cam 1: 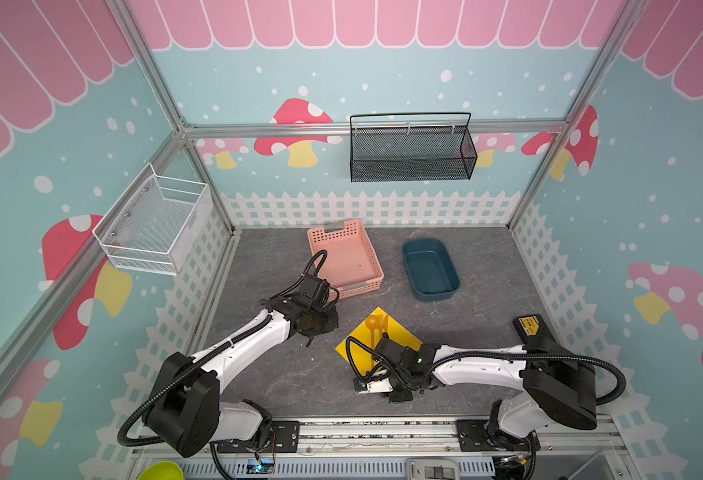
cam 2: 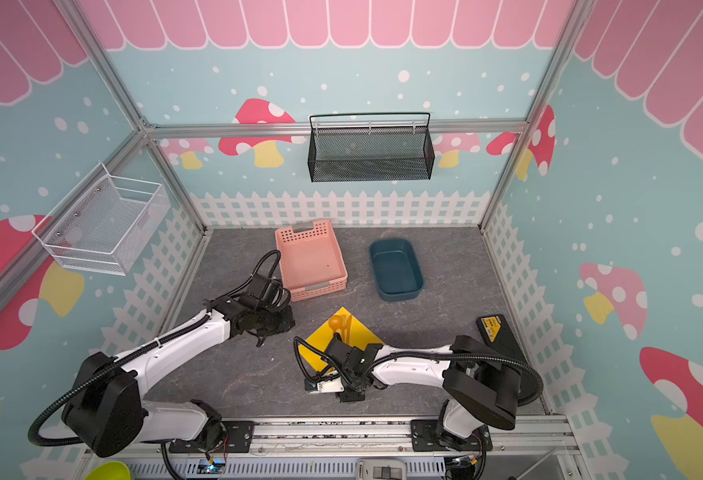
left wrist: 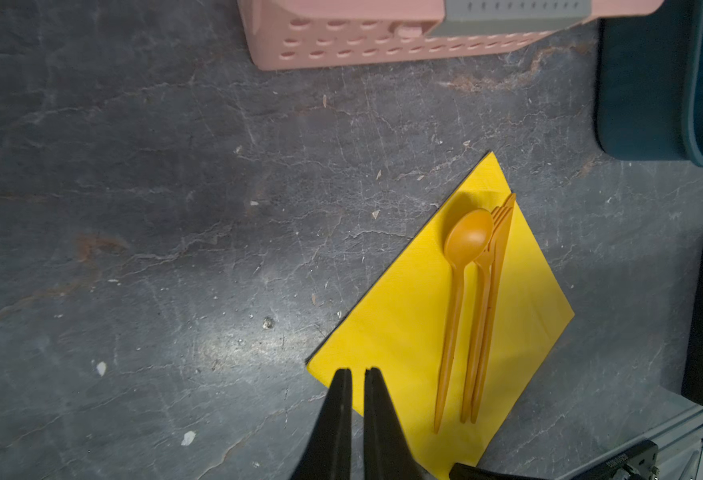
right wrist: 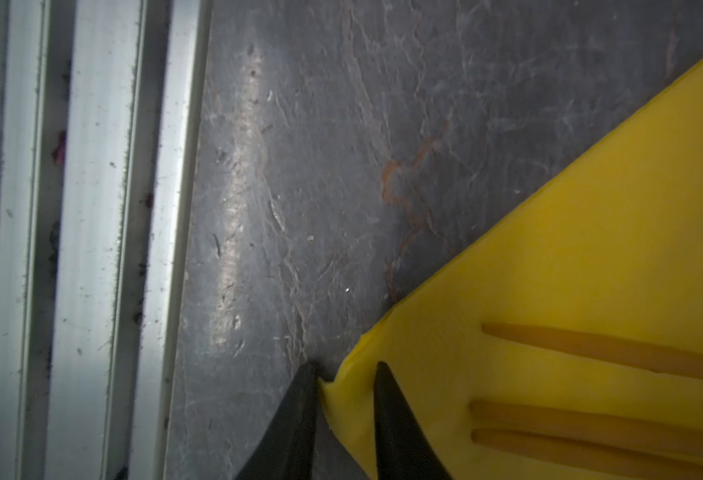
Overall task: Place the utensils on the paper napkin and roll it up
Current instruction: 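Move the right gripper to the napkin corner nearest the robot while the left gripper approaches, then grasp the yellow napkin edge nearest the robot with both grippers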
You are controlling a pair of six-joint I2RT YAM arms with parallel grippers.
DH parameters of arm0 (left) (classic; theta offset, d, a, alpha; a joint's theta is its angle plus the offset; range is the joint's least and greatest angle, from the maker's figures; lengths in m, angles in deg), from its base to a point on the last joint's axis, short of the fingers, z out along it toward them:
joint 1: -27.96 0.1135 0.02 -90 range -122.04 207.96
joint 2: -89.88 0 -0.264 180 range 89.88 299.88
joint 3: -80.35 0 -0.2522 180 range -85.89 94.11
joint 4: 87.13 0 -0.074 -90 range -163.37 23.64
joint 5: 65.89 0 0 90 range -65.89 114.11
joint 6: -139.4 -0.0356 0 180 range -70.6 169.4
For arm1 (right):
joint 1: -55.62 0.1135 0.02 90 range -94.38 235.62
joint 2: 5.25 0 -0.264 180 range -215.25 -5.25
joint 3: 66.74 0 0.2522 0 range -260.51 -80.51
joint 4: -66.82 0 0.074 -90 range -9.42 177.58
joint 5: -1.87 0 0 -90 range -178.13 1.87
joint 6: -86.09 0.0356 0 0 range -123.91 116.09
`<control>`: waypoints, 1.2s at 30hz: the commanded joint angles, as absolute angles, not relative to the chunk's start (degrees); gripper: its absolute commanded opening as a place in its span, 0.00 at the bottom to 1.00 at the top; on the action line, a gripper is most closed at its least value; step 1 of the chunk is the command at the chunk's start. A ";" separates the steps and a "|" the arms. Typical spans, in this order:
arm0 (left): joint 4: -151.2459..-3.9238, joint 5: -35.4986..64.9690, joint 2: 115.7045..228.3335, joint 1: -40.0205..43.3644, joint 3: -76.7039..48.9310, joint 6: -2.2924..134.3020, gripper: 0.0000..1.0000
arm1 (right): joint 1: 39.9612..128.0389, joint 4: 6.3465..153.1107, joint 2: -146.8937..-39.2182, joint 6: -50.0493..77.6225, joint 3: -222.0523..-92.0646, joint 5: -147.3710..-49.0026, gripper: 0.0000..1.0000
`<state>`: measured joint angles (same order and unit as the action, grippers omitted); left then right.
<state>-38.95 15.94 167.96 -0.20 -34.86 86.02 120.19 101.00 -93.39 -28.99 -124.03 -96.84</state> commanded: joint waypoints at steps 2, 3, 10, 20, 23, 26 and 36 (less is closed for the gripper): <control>-38.91 17.52 167.86 -0.23 -35.09 84.93 0.12 | 120.54 103.41 -95.69 -30.28 -124.79 -94.80 0.18; -38.80 17.60 167.83 -0.25 -35.09 84.84 0.12 | 120.57 103.52 -95.70 -30.28 -124.93 -94.75 0.18; -38.30 18.51 167.02 -0.23 -35.17 84.47 0.12 | 120.52 103.52 -93.21 -30.02 -125.77 -92.95 0.20; -38.97 15.83 167.46 -0.38 -35.08 85.02 0.12 | 120.48 104.13 -90.72 -31.06 -127.20 -94.01 0.13; -40.49 13.98 167.27 -0.99 -35.91 86.18 0.12 | 120.51 104.32 -91.00 -31.16 -127.35 -95.22 0.09; -42.62 12.17 167.34 -2.16 -37.00 87.39 0.12 | 120.52 104.40 -90.82 -31.41 -127.63 -96.18 0.07; -50.85 7.99 170.67 -8.07 -42.70 92.62 0.08 | 120.45 102.78 -89.50 -31.78 -127.60 -95.64 0.04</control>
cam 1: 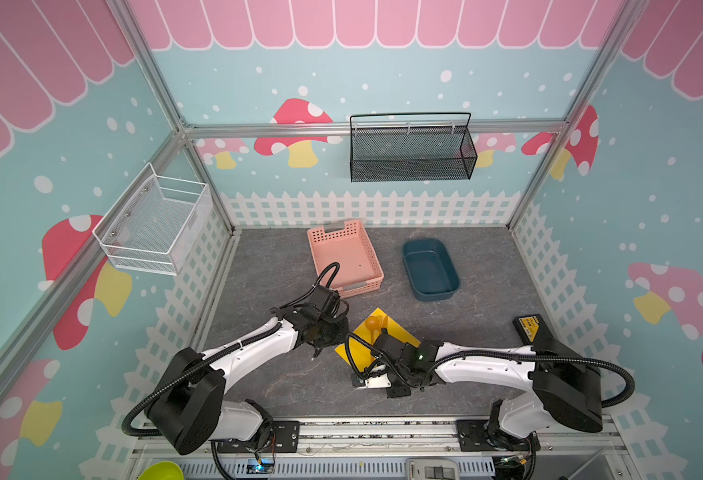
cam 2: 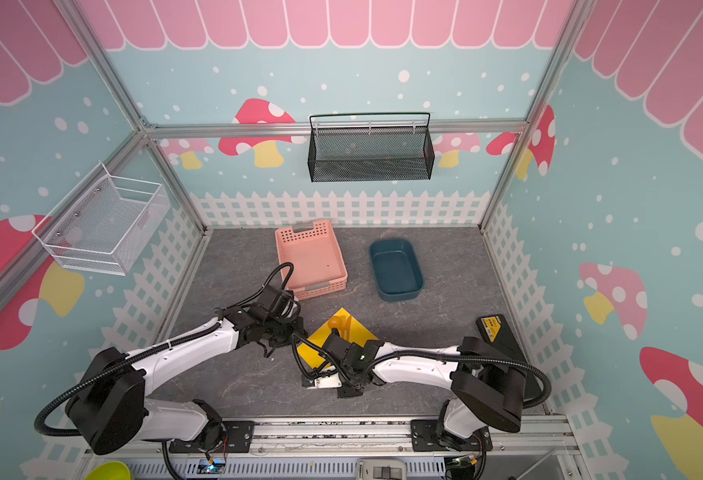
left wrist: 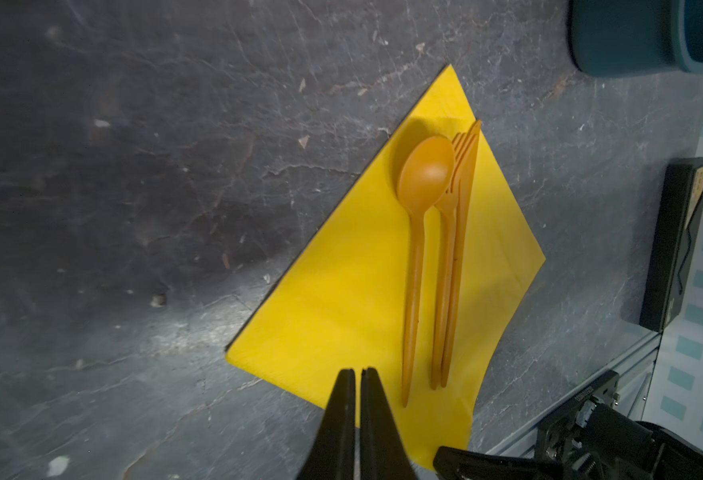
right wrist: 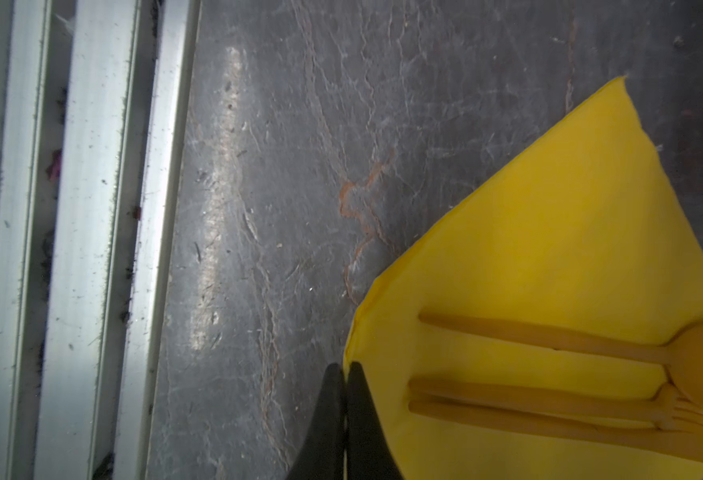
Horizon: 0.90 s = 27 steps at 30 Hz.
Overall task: Place the utensils on the paper napkin and roll it up
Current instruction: 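Grasp the yellow napkin edge nearest the robot with both grippers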
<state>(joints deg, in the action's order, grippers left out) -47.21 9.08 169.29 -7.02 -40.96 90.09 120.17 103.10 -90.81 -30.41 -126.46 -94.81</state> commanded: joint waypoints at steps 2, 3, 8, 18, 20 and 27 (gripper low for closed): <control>-52.27 7.18 172.05 -8.46 -44.06 93.29 0.06 | 120.31 101.97 -89.41 -31.34 -127.56 -96.00 0.03; -52.81 6.91 172.74 -8.72 -44.50 93.43 0.06 | 120.28 101.57 -89.29 -31.17 -127.38 -96.20 0.03; -53.19 6.45 175.64 -9.92 -45.18 92.95 0.04 | 119.82 99.35 -89.06 -30.81 -126.52 -96.57 0.03; -52.20 6.28 178.13 -9.94 -45.74 90.93 0.03 | 117.52 97.82 -90.42 -30.63 -127.01 -98.06 0.02; -51.79 6.35 178.68 -9.96 -45.64 90.70 0.03 | 116.73 97.82 -90.74 -30.81 -127.28 -98.30 0.02; -51.46 6.48 179.01 -9.93 -46.14 90.62 0.03 | 113.86 97.89 -92.41 -31.84 -128.70 -100.07 0.02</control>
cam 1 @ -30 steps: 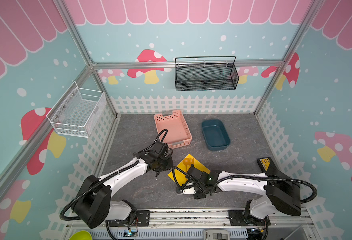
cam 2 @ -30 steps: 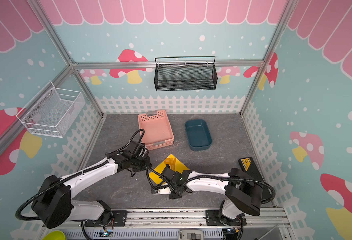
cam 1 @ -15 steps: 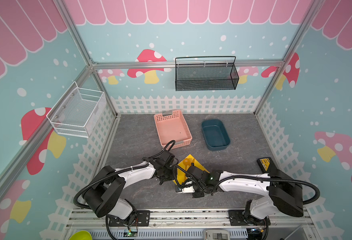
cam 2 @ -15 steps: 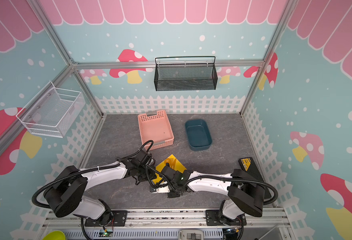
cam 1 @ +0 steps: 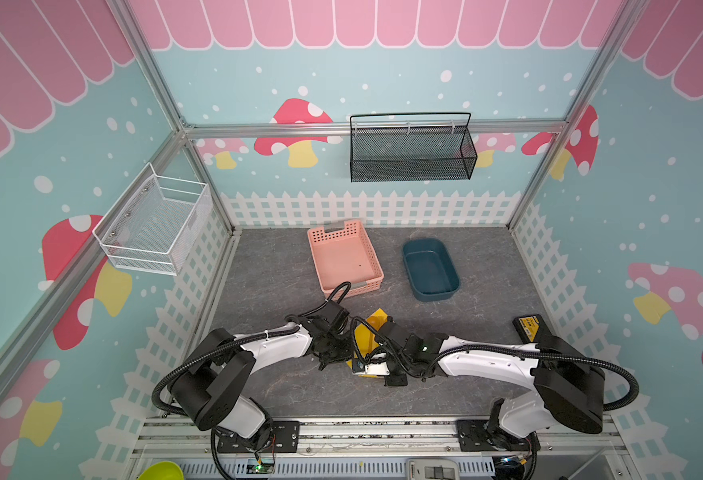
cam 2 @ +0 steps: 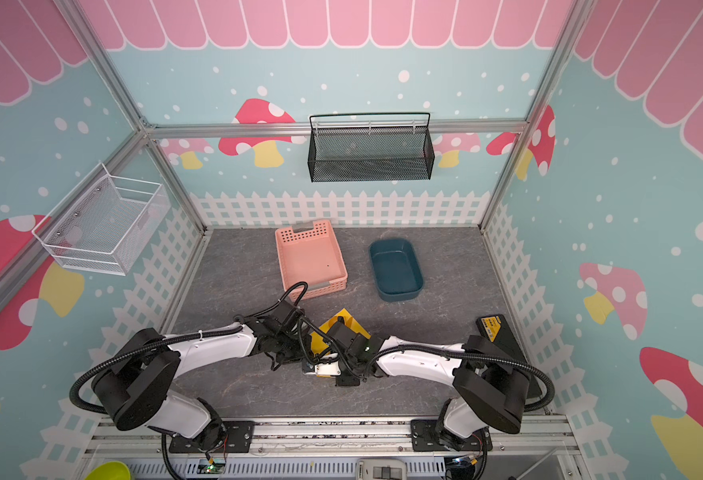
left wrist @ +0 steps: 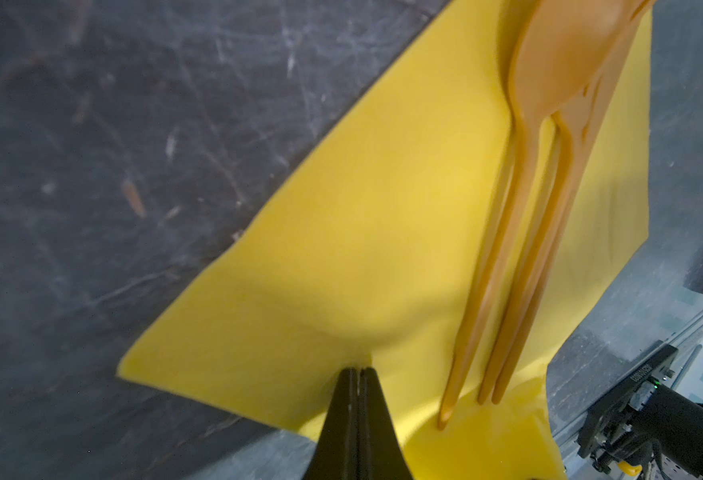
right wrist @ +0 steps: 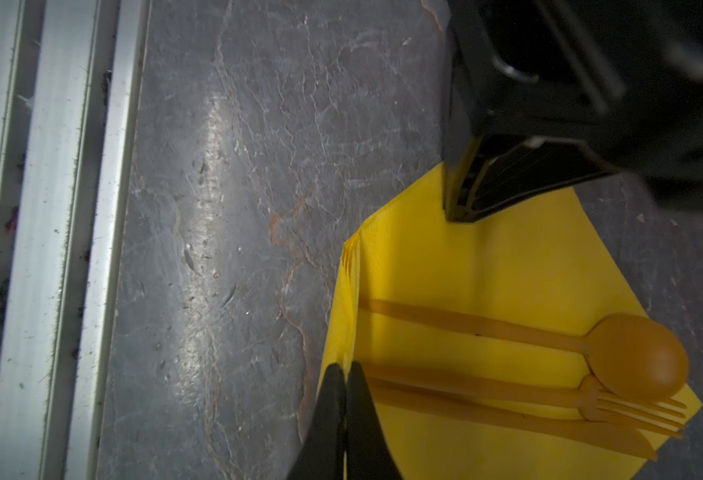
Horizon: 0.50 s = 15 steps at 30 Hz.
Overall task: Place the utensils on the paper napkin and roll it up
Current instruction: 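Grasp the yellow napkin edge nearest the robot with both grippers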
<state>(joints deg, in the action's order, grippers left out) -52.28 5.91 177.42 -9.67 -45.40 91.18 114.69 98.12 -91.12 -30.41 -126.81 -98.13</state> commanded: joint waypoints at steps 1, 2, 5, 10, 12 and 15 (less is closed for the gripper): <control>-51.42 6.61 179.00 -9.98 -46.16 90.61 0.03 | 113.51 97.96 -92.69 -31.95 -128.97 -100.36 0.02; -51.39 6.75 178.99 -9.94 -46.25 90.54 0.03 | 113.08 97.94 -93.17 -32.03 -129.25 -100.57 0.02; -50.94 6.88 179.15 -9.97 -46.16 90.38 0.03 | 112.02 97.89 -94.05 -32.22 -130.08 -100.89 0.02; -50.92 7.10 179.68 -9.92 -46.16 90.20 0.02 | 110.52 97.96 -95.17 -32.47 -131.19 -101.81 0.02; -50.87 7.14 179.79 -9.93 -46.16 90.20 0.02 | 109.96 97.90 -95.69 -32.48 -131.38 -102.20 0.01; -50.87 7.22 179.72 -9.92 -46.25 90.26 0.02 | 109.06 97.44 -96.19 -32.57 -131.41 -102.79 0.01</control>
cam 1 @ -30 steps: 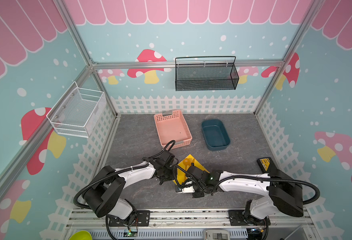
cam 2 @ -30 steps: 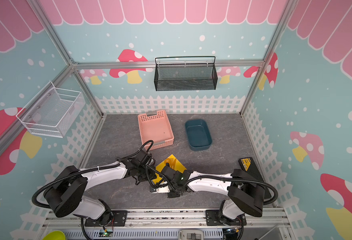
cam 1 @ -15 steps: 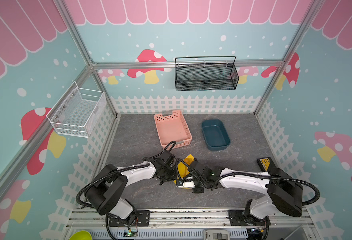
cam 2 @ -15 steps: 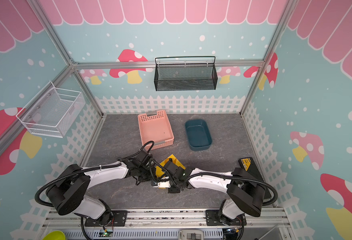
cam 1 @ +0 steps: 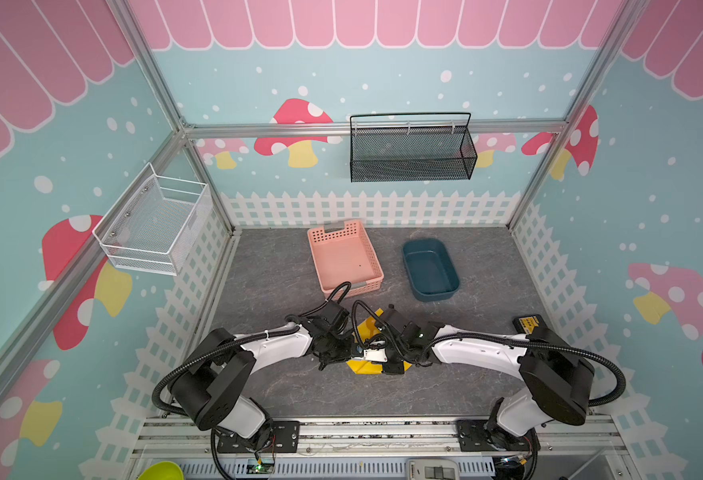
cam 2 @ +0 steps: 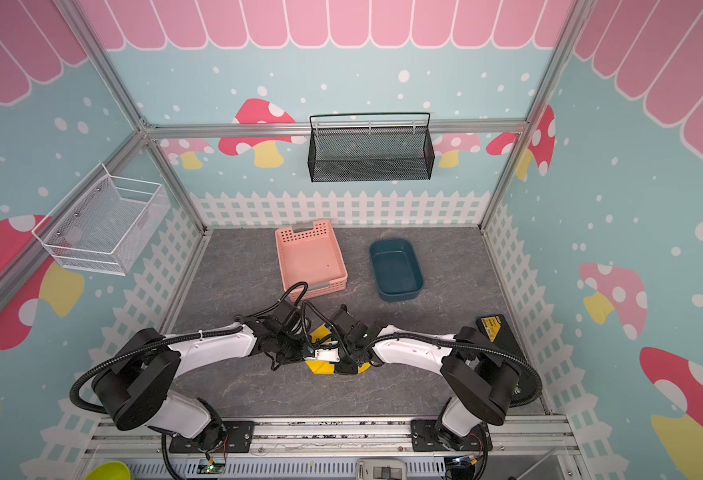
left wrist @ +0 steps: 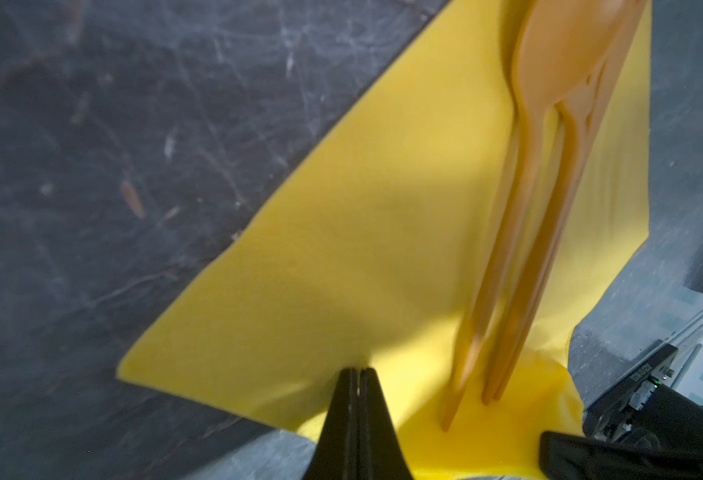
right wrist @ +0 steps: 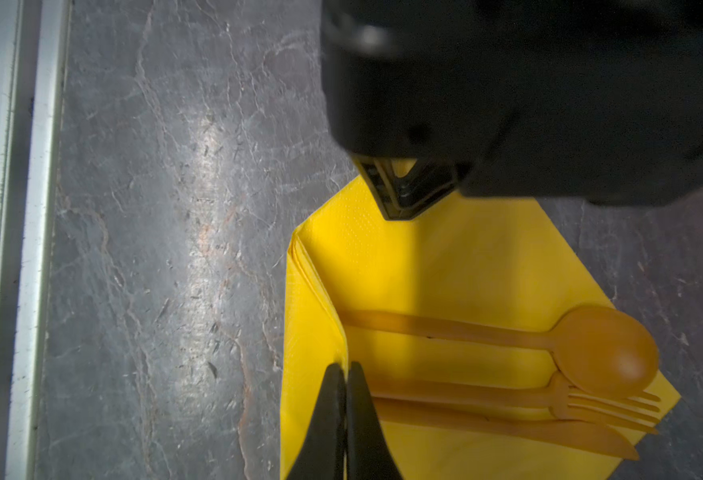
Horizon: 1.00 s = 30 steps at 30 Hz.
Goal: Place the utensils on the paper napkin and roll it up
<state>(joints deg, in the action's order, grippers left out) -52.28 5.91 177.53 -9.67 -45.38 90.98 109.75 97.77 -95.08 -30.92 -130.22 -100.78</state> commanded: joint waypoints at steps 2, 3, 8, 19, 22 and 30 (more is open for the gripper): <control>-50.95 7.32 179.70 -9.93 -46.25 90.23 0.02 | 108.39 97.11 -96.62 -32.48 -131.47 -103.22 0.01; -50.87 7.32 179.70 -9.92 -46.25 90.26 0.02 | 108.21 97.05 -96.81 -32.48 -131.48 -103.40 0.01; -50.46 7.51 179.83 -9.94 -46.16 90.07 0.02 | 107.32 96.27 -97.59 -32.31 -131.24 -103.63 0.01; -49.50 7.59 178.47 -9.95 -45.73 89.98 0.02 | 106.07 95.22 -99.43 -32.39 -131.26 -104.57 0.01; -49.55 7.16 176.19 -9.92 -45.80 90.43 0.02 | 105.89 95.17 -99.72 -32.30 -131.28 -104.97 0.01; -49.85 4.79 169.94 -9.93 -47.70 92.06 0.03 | 105.10 94.75 -100.45 -32.13 -131.32 -105.80 0.01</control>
<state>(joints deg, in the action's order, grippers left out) -50.49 5.84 171.87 -9.69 -46.14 91.18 105.51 95.28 -99.47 -30.90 -130.22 -104.32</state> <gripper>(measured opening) 0.055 0.043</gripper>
